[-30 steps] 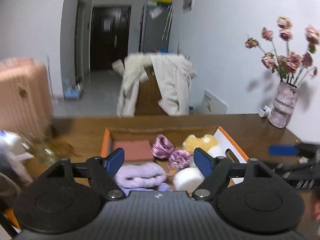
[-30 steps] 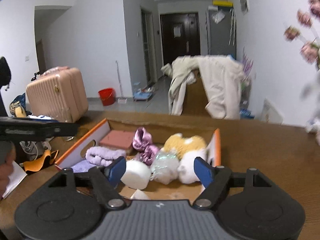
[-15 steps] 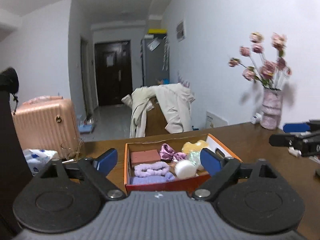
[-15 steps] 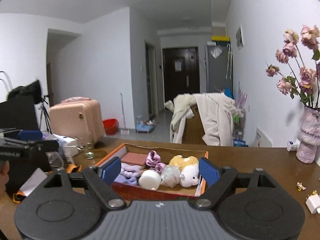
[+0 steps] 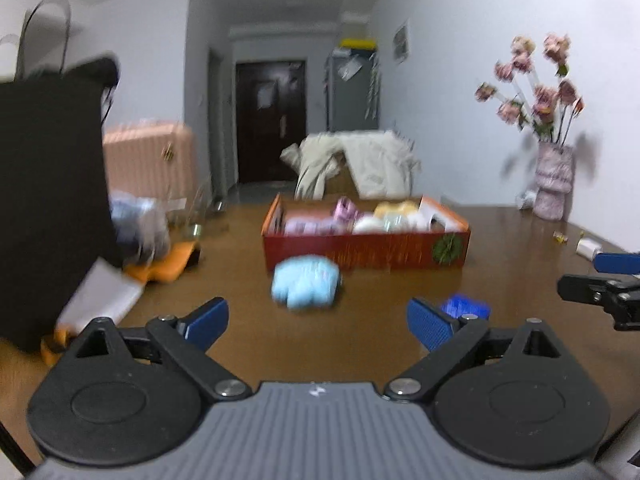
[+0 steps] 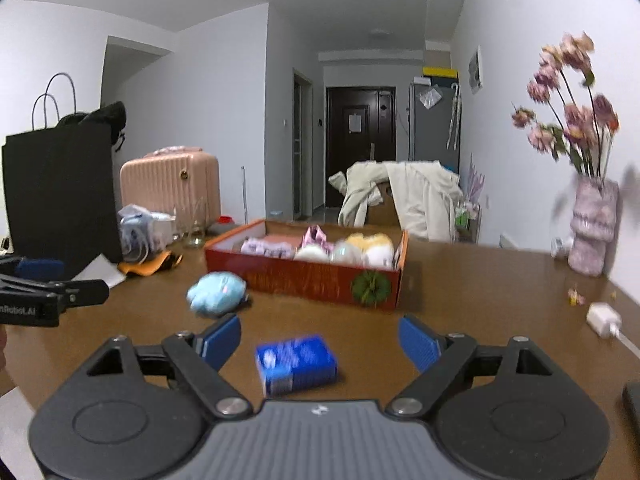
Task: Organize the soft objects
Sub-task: 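Grasp the blue-and-white tissue pack with both grippers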
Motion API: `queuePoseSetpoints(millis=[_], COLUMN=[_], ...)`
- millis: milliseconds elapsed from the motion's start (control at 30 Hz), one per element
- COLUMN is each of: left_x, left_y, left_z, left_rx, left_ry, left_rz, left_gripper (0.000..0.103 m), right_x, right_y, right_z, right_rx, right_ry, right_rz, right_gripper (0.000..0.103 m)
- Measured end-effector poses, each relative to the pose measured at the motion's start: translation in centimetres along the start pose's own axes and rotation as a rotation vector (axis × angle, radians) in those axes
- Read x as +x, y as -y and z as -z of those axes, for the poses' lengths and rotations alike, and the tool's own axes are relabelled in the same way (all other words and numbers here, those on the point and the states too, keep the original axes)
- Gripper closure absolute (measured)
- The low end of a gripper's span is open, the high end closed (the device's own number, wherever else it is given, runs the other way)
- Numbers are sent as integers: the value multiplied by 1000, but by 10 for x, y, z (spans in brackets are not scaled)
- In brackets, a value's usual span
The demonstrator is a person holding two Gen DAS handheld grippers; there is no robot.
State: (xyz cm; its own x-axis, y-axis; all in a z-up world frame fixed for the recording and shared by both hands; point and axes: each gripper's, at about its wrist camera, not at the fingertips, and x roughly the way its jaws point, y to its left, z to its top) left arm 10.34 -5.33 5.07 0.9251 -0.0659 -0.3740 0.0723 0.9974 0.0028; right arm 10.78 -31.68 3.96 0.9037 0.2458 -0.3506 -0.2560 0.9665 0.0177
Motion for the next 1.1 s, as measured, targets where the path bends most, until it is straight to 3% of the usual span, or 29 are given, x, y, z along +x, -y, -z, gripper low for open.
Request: queuePoseSetpoints(millis=[133,267,367,500,567,700,800,900,967,1100], left_x=[3,13,26,55,72,107,127,142,148,144], left_y=[4,13,25,43,51,58,60,59,56,44], left_z=[19,20,18,13,12,9,6,3,4,6], left_rx=[4,-15,-17,-32,-42,-101,-139,-170,-192,-222], left_ry=[-57,-99,-126,-180,-210,-280,-308,-334,-346,-359], left_rz=[-10,29,80,200,226,274,303,327,334,371], left_gripper=[5,7,23,43,51,59,66,67,68,75], right_x=[0,14,33,68,88,124,143,156,159,140], right_y=[8,19,27,37,41,48,53,55,55,49], right_z=[16,21,21,18,16,12,8,8,10,20], right_rx=[34,72,118,180,209,252,273,288,305,350], right_ry=[-34,-53,-69,-122,-149,-186,-199,-219,-238,-244], right_rz=[-12,-23,-52,-90,-109,-135,-140,-155,-178,-205], right_gripper=[17,19,22,39,43,55,58,68,75,76])
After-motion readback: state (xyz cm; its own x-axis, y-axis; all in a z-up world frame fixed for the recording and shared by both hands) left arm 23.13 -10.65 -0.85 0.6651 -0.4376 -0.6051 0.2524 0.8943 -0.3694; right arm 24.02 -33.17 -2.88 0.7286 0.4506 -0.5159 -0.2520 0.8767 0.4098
